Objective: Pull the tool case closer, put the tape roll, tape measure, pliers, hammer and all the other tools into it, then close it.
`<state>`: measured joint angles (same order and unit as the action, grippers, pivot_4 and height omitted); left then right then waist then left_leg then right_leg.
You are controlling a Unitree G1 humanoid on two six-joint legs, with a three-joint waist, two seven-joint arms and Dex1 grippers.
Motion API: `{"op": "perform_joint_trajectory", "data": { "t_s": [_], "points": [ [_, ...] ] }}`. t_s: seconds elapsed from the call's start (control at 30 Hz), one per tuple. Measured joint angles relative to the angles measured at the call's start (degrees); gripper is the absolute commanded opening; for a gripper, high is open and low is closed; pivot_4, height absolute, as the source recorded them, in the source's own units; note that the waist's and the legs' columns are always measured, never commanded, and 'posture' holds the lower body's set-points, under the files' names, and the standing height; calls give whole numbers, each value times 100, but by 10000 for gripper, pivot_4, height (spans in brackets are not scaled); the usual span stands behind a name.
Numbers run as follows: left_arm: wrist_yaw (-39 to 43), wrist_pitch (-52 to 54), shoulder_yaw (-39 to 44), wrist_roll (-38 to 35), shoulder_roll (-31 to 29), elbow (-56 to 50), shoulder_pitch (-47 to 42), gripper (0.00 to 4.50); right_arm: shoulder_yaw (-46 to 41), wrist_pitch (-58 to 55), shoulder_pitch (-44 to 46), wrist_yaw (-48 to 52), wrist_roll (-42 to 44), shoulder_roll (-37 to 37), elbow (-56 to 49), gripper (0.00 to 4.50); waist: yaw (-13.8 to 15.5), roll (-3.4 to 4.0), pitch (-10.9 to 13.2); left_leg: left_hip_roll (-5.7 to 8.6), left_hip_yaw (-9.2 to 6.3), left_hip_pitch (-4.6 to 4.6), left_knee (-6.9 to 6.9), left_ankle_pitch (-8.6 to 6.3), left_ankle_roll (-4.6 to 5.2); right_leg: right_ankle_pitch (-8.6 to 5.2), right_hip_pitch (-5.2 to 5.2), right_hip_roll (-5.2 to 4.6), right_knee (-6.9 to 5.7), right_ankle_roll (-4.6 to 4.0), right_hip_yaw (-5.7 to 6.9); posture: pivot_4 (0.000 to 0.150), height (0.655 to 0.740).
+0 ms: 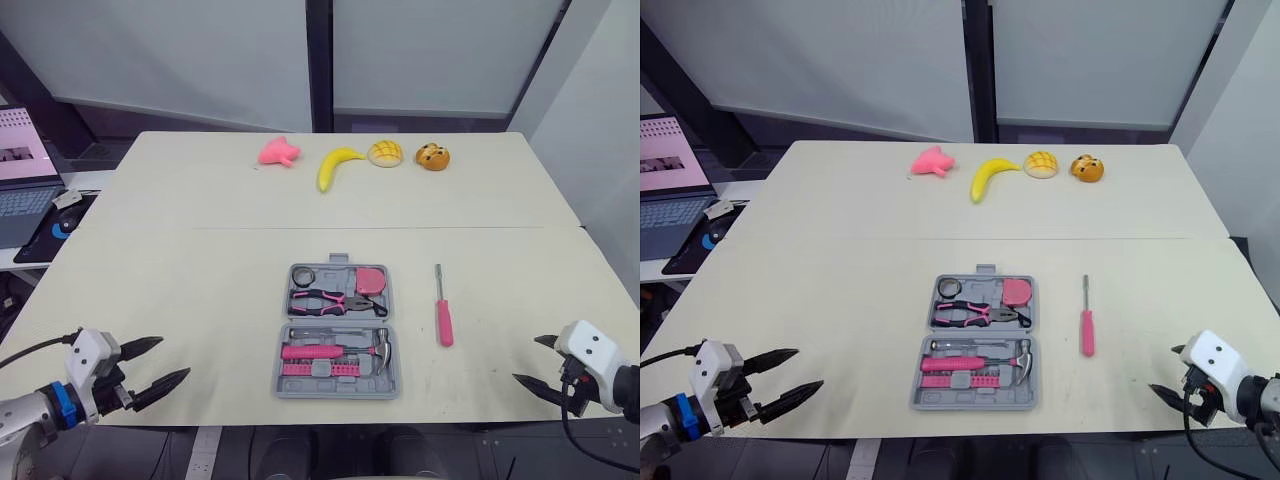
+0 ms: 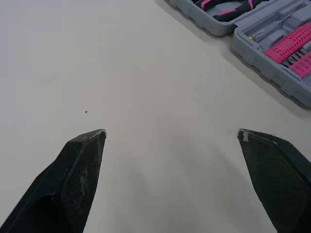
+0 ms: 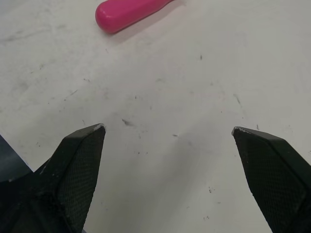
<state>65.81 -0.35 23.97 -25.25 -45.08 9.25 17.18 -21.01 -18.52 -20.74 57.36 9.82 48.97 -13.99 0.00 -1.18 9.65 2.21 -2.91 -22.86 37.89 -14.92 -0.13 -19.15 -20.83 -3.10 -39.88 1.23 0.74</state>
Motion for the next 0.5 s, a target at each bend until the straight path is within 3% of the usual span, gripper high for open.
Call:
{"op": "perform_joint_trajectory", "data": {
  "t_s": [0.27, 0.5],
  "points": [
    [237, 0, -143, -96, 37, -537, -202, 45000, 249, -1345, 853, -663, 615, -411, -695, 44632, -6, 0, -1, -1, -2, -2, -1, 0, 0, 0, -2, 0, 0, 0, 1, 1500, 7193],
    [478, 126, -564, -148, -26, -1377, -595, 45000, 1289, -2819, 2160, -2286, 559, -1520, -995, 44632, -13, 1, -1, 4, -2, -12, -1, 0, -1, 0, -15, 0, -1, -1, -2, 1500, 7193]
  ]
}}
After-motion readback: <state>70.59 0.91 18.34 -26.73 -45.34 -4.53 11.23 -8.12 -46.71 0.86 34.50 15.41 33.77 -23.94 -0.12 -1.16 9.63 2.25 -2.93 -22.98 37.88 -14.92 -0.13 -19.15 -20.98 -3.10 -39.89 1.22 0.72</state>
